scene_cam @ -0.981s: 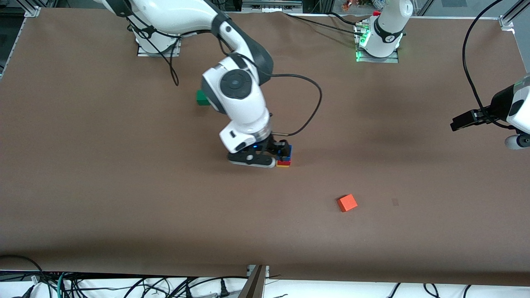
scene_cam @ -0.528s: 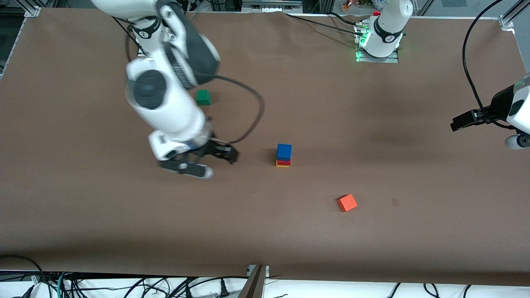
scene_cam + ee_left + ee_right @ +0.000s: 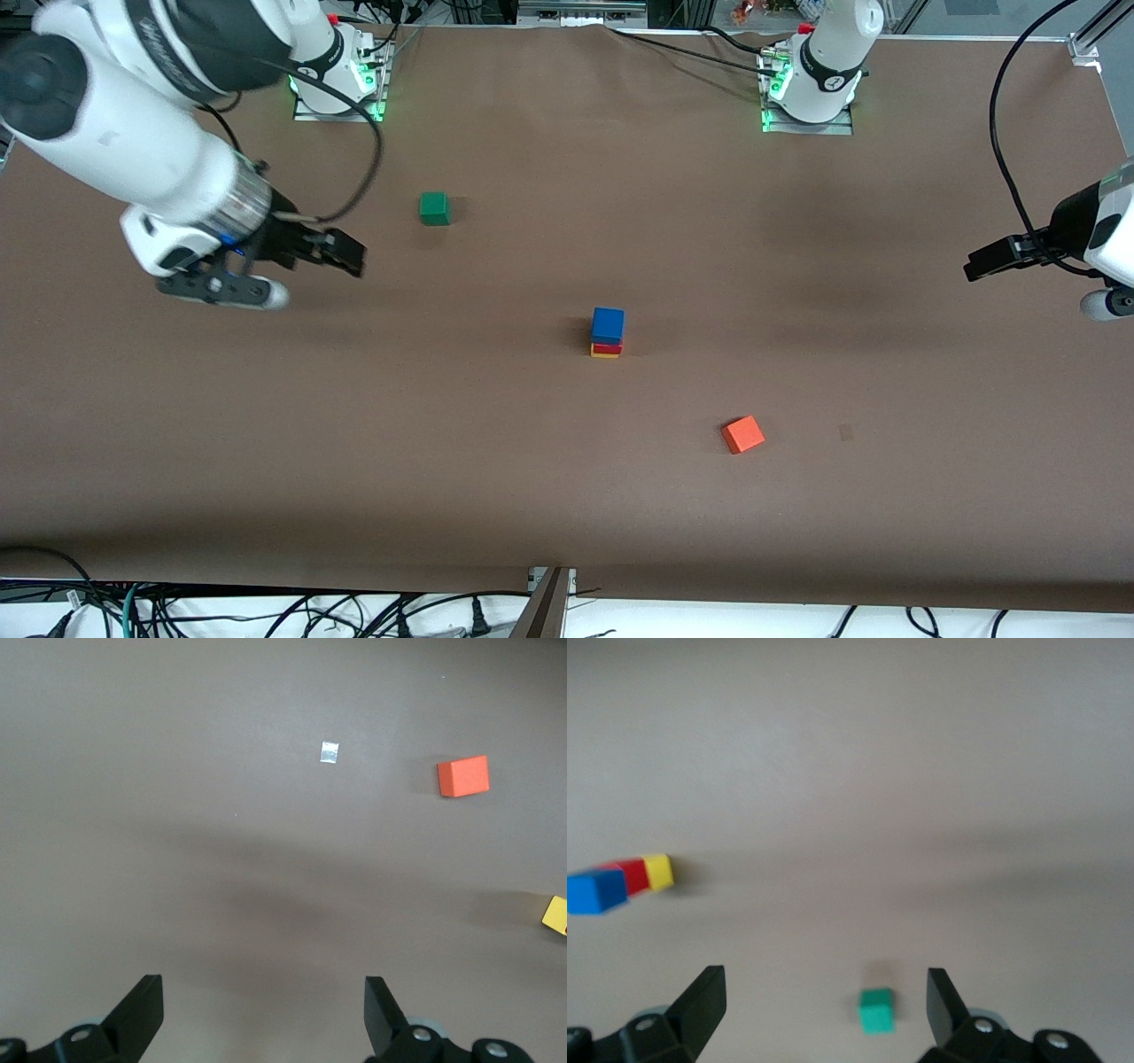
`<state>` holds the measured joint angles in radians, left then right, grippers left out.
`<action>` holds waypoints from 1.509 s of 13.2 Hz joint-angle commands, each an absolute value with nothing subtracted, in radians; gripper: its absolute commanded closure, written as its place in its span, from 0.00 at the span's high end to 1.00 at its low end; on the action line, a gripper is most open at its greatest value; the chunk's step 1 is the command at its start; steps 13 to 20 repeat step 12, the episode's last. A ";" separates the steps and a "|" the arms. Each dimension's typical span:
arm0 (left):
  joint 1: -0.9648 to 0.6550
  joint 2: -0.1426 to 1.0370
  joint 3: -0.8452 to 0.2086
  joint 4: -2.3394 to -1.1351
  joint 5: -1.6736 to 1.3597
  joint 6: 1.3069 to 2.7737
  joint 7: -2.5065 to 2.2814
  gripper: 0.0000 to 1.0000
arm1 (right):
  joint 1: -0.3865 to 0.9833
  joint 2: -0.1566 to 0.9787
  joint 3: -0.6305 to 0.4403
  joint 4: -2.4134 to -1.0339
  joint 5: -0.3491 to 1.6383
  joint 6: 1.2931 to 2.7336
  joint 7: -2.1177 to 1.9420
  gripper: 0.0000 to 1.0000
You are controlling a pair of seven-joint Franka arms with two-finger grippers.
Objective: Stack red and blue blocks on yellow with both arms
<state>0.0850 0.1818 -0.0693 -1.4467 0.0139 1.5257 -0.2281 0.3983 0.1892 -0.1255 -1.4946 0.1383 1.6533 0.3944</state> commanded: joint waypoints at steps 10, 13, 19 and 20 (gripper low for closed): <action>0.092 0.193 -0.078 -1.420 0.005 1.525 -0.210 1.00 | 0.275 0.075 -0.126 -1.611 0.046 1.629 0.143 1.00; 0.094 0.193 -0.078 -1.420 0.003 1.525 -0.210 1.00 | 0.268 0.075 -0.129 -1.594 0.045 1.626 0.112 1.00; 0.094 0.193 -0.078 -1.420 0.003 1.525 -0.210 1.00 | 0.268 0.075 -0.129 -1.594 0.045 1.626 0.112 1.00; 0.094 0.193 -0.078 -1.420 0.003 1.525 -0.210 1.00 | 0.268 0.075 -0.129 -1.594 0.045 1.626 0.112 1.00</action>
